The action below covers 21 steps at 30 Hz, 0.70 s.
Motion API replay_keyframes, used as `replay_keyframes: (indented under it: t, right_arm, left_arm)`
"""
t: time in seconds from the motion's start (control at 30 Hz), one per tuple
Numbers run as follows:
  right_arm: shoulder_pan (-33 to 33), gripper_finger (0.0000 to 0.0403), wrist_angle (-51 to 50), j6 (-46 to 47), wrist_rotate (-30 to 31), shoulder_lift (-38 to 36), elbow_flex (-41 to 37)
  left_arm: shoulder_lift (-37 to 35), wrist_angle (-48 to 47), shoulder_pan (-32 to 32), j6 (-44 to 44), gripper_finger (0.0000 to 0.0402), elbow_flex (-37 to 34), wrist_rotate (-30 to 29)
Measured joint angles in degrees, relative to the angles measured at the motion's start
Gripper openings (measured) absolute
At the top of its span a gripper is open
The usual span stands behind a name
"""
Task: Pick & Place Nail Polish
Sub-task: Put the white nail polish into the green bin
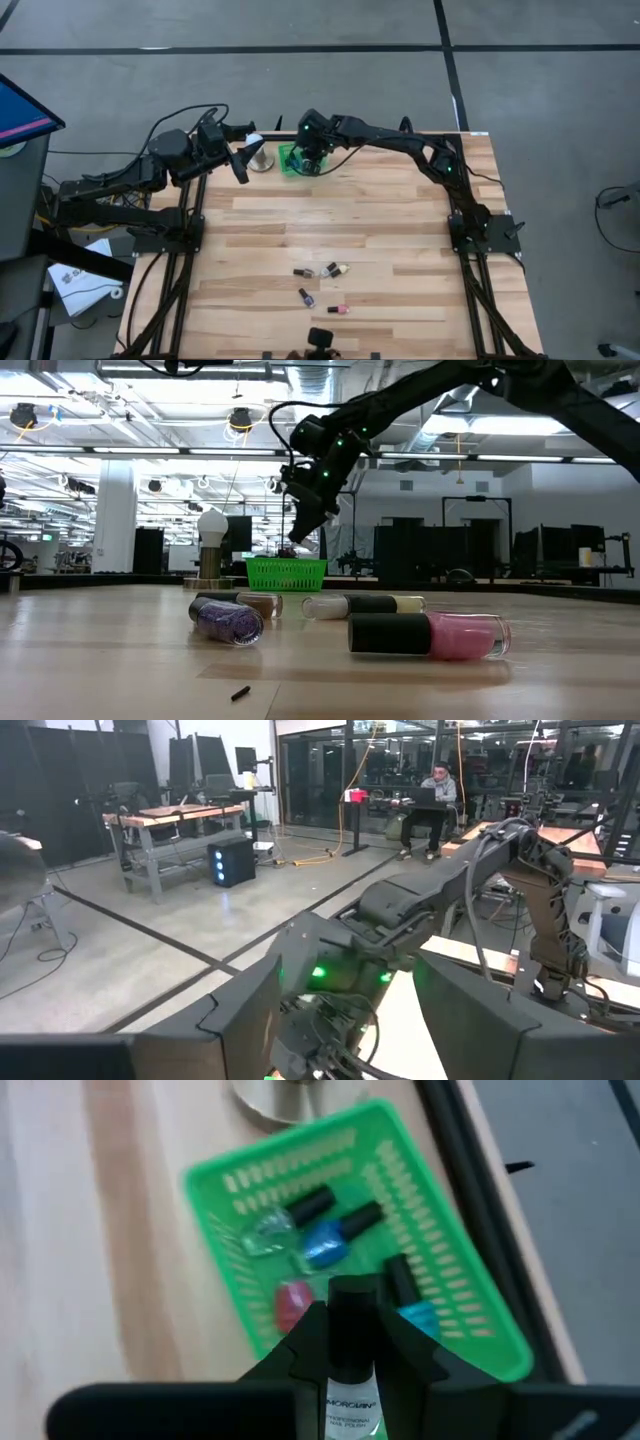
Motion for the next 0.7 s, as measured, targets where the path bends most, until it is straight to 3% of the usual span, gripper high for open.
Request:
replay_keyframes:
  t: [0.17, 0.4, 0.7]
  right_arm:
    - [-2.05, 0.0046, -0.02, -0.61, -0.22, 0.0, 0.0]
    - [-2.18, 0.0051, 0.43, -3.09, -6.24, 1.88, -0.06]
    - [-1.58, 0.0062, 0.98, -4.95, -6.03, 1.99, 0.0]
  left_arm:
    - [0.0, 0.0, 0.0, 0.0, 0.0221, 0.0, 0.0]
    - [0.0, 0.0, 0.0, -0.02, 0.0221, 0.0, -0.3]
    - [0.0, 0.02, 0.01, -0.02, 0.0221, 0.0, -0.46]
